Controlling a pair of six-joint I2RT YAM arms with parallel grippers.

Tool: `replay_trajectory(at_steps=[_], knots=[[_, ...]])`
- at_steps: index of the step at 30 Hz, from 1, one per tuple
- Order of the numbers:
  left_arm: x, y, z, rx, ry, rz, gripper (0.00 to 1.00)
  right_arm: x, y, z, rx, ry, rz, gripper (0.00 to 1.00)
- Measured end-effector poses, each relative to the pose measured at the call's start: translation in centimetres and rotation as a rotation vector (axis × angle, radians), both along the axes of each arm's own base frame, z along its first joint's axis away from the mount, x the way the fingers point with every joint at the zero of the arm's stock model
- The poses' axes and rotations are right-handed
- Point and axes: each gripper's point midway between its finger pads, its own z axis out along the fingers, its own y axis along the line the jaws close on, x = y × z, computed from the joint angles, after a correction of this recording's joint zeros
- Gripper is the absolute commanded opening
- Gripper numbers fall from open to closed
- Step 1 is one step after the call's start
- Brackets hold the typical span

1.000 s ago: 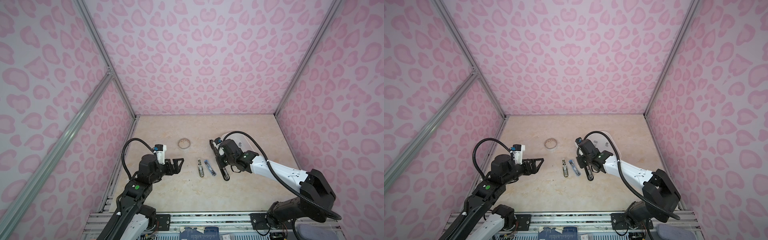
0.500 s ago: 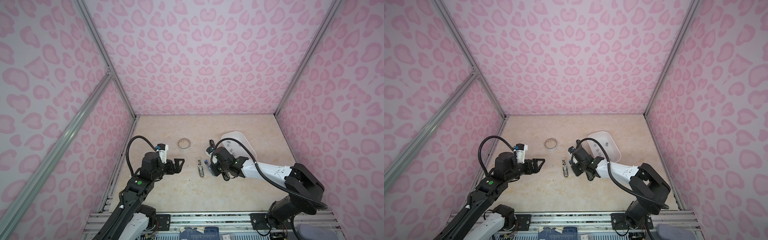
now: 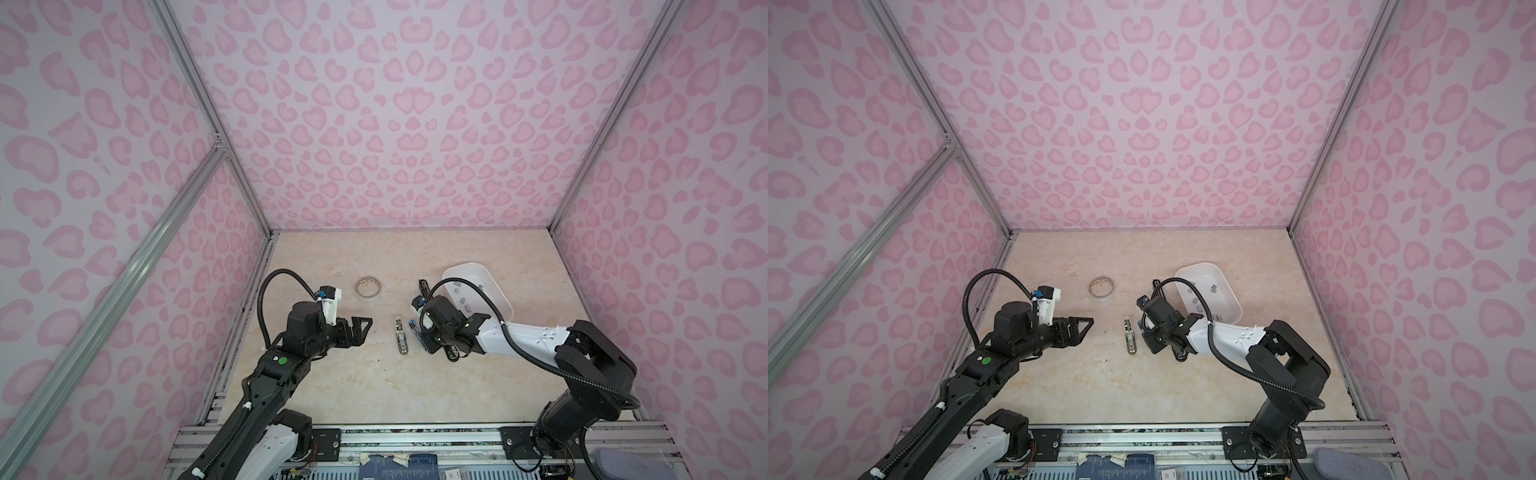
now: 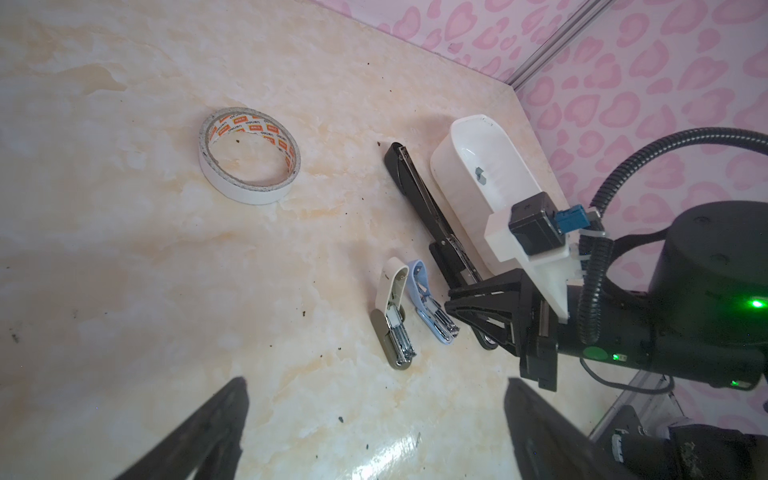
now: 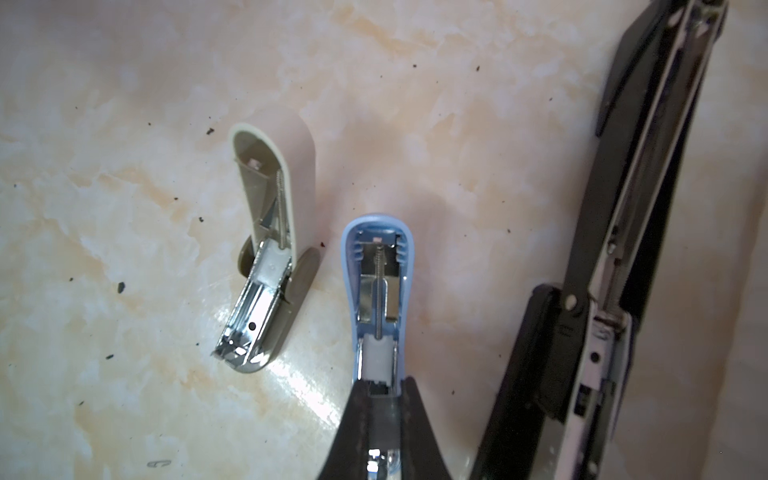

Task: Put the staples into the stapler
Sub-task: 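Lower the grey staple strip into the open light-blue stapler's channel with the right gripper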

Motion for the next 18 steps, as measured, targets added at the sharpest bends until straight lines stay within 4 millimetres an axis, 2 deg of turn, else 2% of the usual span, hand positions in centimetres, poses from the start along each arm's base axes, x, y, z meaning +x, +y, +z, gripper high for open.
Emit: replay_trajectory(at_steps=[8, 18], knots=[[0.20, -0.05, 0.00, 0.009, -0.010, -0.007, 0.97, -0.04, 0.06, 0.11, 0.003, -0.001, 0.000, 0.06], [0.20, -0.07, 0.15, 0.007, -0.014, -0.008, 0.97, -0.80, 0.22, -0.73, -0.004, 0.018, 0.004, 0.06]])
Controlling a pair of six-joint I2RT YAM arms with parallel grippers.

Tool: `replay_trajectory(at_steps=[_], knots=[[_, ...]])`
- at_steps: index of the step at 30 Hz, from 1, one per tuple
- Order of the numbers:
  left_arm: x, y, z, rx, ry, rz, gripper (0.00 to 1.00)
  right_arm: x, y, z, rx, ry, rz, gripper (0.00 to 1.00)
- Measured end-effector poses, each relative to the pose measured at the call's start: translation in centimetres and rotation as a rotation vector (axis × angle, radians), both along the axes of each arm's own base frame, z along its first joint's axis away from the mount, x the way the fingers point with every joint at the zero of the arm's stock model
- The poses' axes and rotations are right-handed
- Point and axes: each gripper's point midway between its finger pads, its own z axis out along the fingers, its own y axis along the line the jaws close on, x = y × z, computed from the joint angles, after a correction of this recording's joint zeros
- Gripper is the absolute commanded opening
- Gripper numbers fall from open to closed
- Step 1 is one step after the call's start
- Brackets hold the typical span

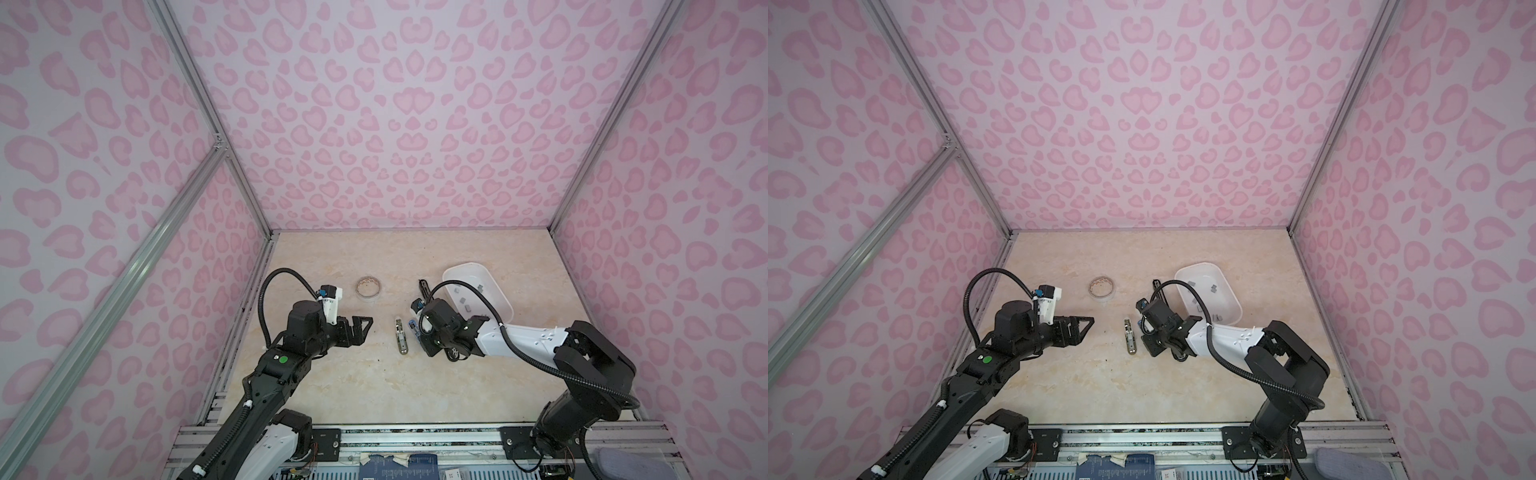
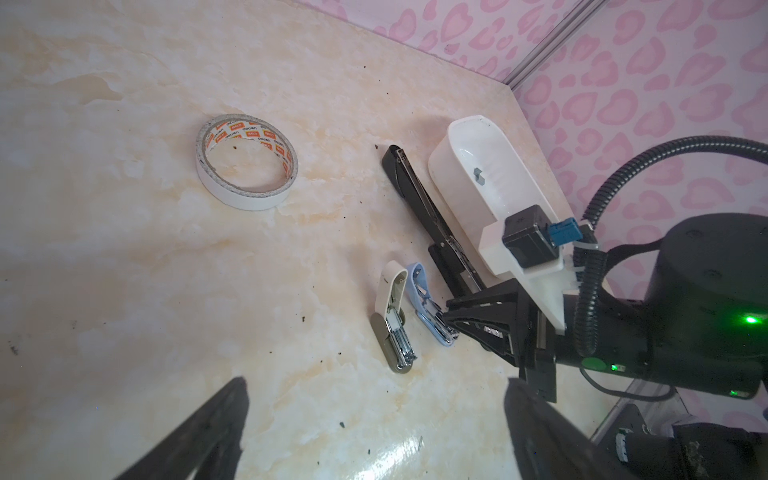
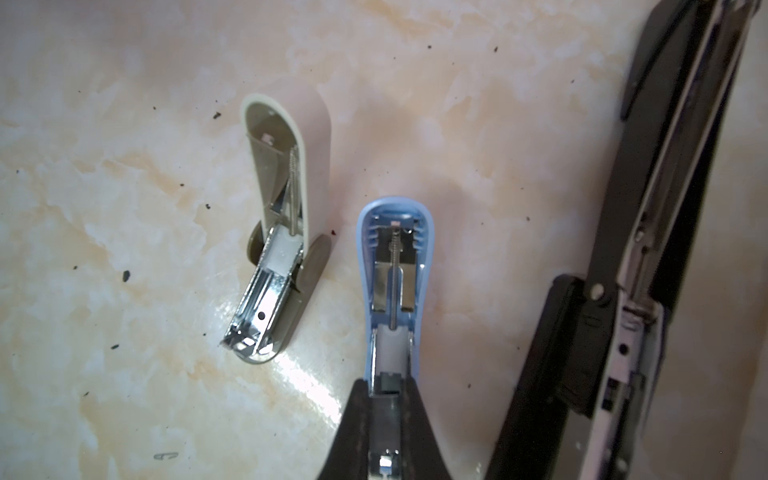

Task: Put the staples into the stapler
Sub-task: 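Lower the grey staple strip into the open light-blue stapler's channel with the right gripper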

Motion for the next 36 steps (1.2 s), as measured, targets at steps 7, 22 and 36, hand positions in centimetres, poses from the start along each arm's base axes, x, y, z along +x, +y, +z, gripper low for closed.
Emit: replay_trajectory(at_steps=[7, 22, 36], knots=[[-0.01, -0.01, 0.00, 0.000, 0.000, -0.001, 0.97, -0.21, 0.21, -0.27, -0.004, 0.003, 0.006, 0.06], [0.04, 0.11, 0.09, 0.005, -0.008, 0.004, 0.98, 0.09, -0.23, -0.76, -0.032, -0.005, -0.011, 0.05], [0.06, 0.12, 0.10, 0.007, -0.011, 0.004, 0.98, -0.10, -0.34, -0.94, -0.028, 0.004, -0.024, 0.05]])
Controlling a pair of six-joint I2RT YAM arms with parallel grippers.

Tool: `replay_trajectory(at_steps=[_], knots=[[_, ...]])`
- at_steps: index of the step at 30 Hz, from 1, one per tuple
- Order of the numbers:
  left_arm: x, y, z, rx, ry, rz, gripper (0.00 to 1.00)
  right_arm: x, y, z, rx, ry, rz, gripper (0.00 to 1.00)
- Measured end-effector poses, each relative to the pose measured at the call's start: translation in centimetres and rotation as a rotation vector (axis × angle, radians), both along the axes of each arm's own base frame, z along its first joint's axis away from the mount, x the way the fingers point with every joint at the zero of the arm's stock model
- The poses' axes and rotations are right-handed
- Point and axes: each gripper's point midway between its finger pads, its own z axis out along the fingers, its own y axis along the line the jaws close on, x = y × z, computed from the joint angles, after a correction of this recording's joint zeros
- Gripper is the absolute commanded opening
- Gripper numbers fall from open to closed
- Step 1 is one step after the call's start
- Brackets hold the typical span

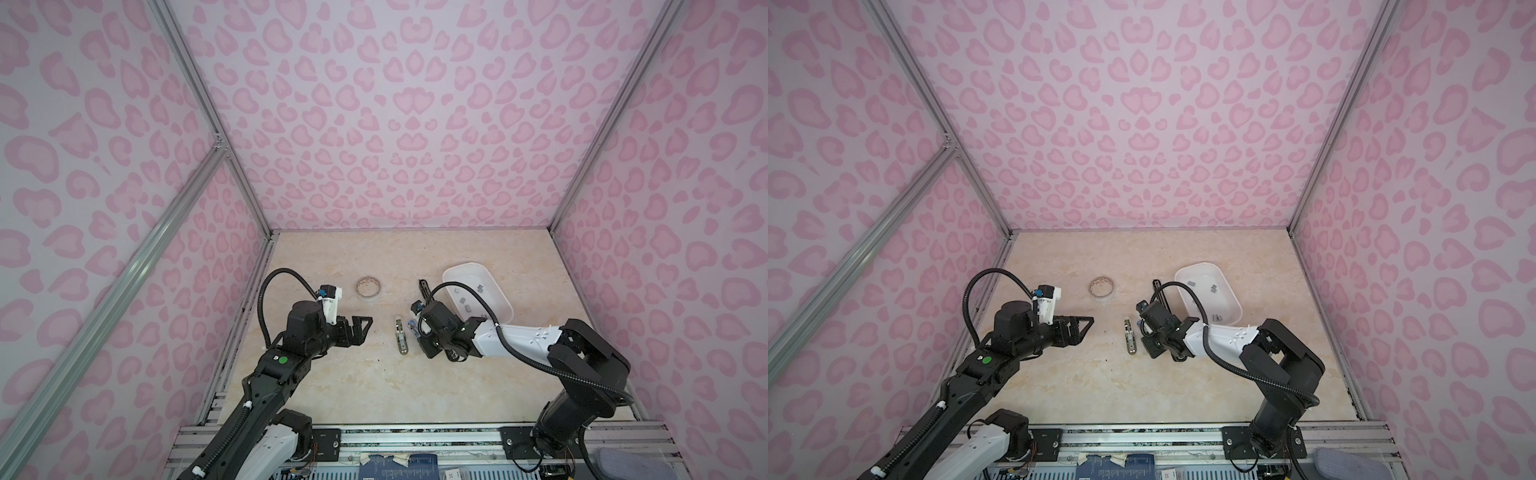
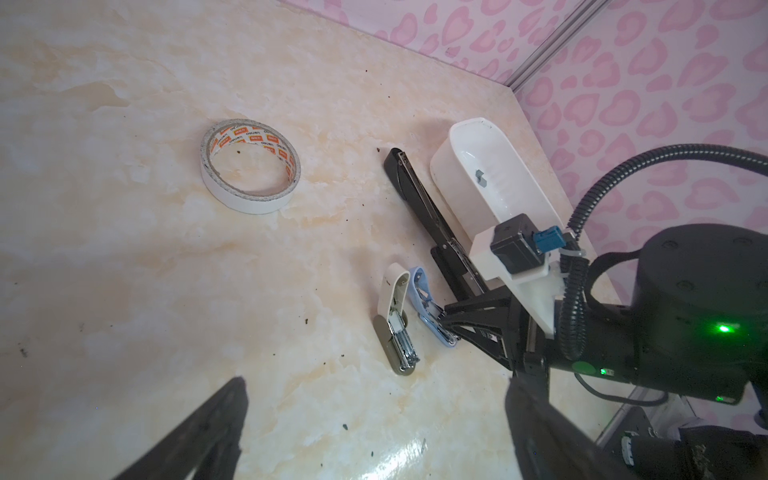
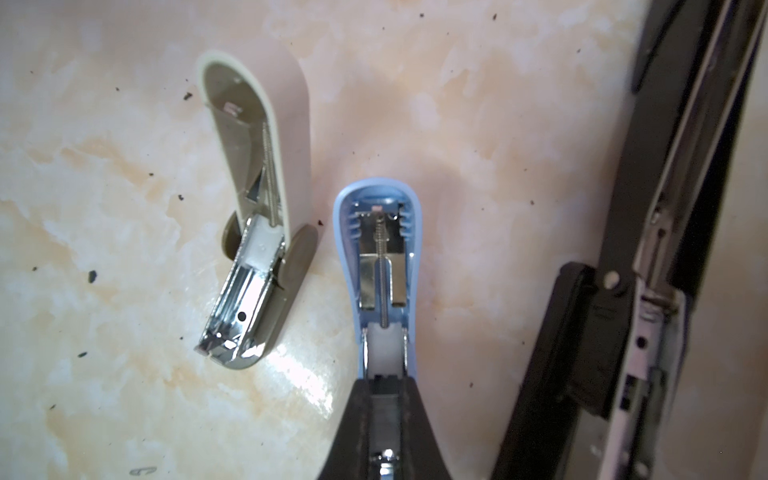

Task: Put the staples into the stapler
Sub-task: 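Lower the grey staple strip into the open light-blue stapler's channel with the right gripper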

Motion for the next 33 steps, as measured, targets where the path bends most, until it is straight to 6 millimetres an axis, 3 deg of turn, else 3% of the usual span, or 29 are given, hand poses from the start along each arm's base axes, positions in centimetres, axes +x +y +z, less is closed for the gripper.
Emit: replay_trajectory(at_steps=[22, 33], knots=[[0.0, 0.0, 0.0, 0.000, -0.001, 0.000, 0.98, -1.2, -0.2, -0.1, 0.009, 0.002, -0.021, 0.09], [0.0, 0.0, -0.1, 0.001, 0.003, -0.001, 0.98, -1.7, -0.5, 0.0, 0.011, 0.005, -0.030, 0.22]])
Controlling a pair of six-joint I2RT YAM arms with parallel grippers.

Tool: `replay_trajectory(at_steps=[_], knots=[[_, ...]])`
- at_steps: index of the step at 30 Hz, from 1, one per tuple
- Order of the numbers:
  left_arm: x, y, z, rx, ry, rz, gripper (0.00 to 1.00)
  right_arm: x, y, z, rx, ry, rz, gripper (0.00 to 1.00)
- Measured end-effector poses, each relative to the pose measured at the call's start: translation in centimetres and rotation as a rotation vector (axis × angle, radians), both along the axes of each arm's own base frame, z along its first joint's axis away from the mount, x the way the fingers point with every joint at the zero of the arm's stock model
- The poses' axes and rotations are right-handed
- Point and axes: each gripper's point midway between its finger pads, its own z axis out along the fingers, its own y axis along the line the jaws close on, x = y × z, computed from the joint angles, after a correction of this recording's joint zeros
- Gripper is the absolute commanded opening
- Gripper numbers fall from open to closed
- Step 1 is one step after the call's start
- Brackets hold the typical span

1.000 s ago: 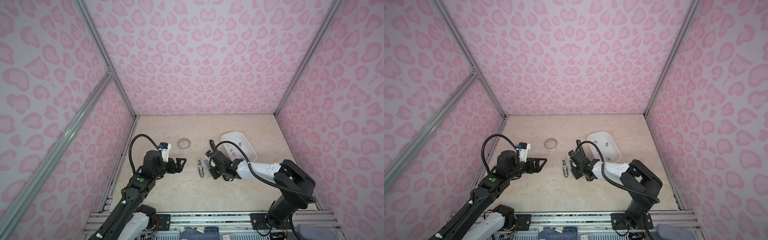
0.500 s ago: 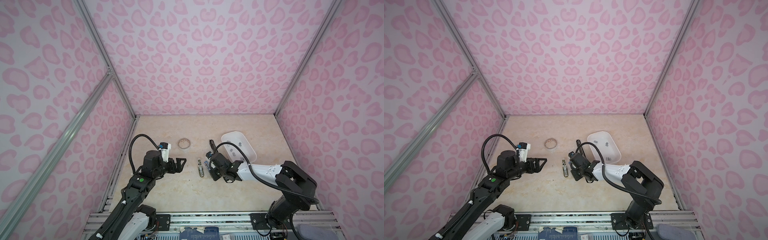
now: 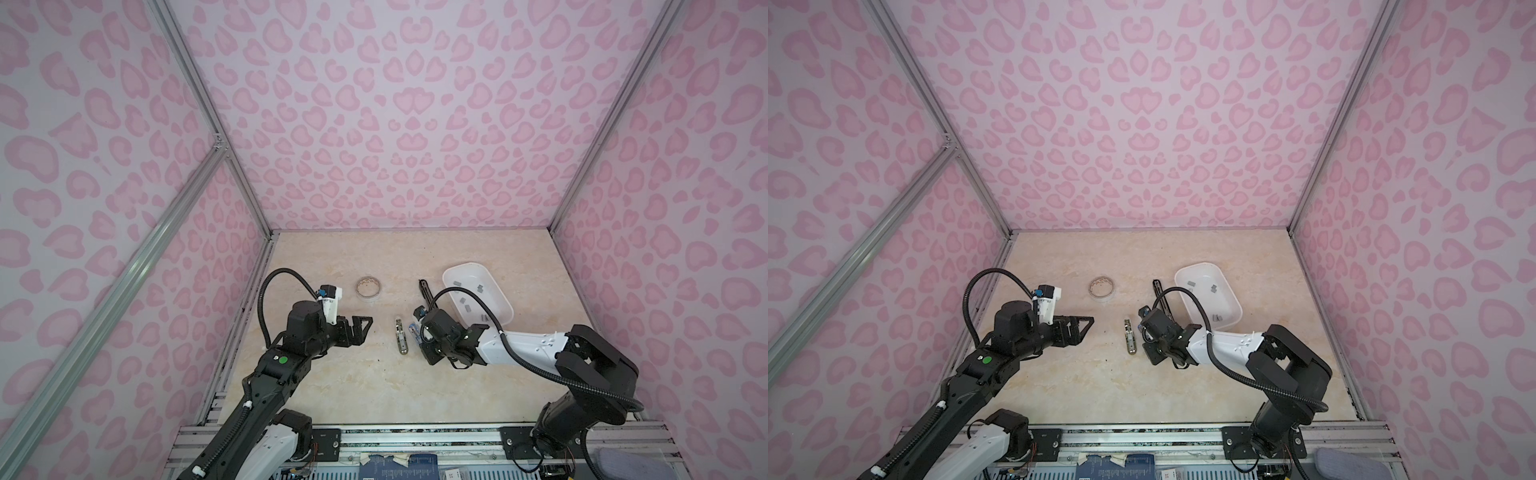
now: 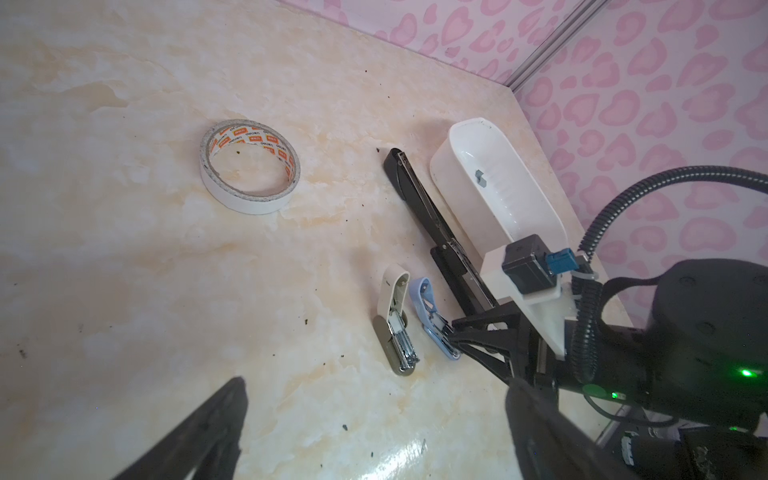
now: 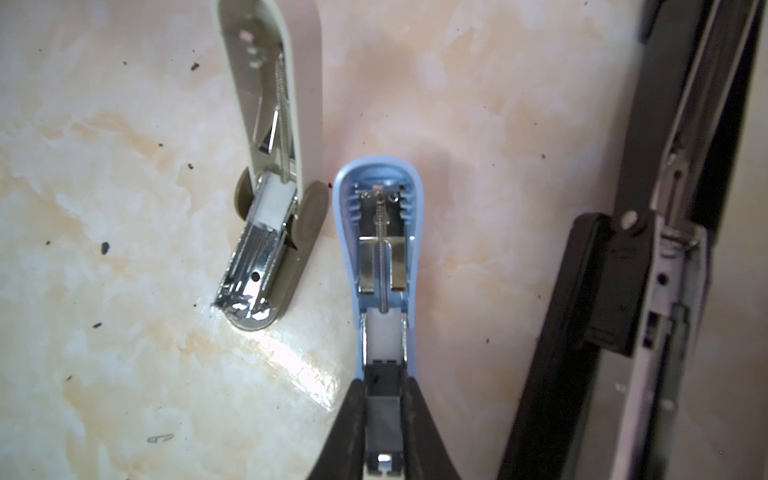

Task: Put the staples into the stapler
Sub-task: 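Lower the grey staple strip into the open light-blue stapler's channel with the right gripper, then open the right gripper, raise it and move it over the white tray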

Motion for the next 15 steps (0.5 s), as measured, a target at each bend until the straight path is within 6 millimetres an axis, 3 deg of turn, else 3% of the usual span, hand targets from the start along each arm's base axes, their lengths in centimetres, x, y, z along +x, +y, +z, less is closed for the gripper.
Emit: replay_trajectory(at_steps=[6, 15], knots=[[0.0, 0.0, 0.0, 0.000, 0.000, 0.000, 0.98, -0.3, -0.3, 0.4, 0.003, -0.001, -0.003, 0.29], [0.0, 0.0, 0.0, -0.001, -0.001, -0.001, 0.98, 0.1, -0.5, 1.5, 0.006, -0.032, -0.017, 0.24]])
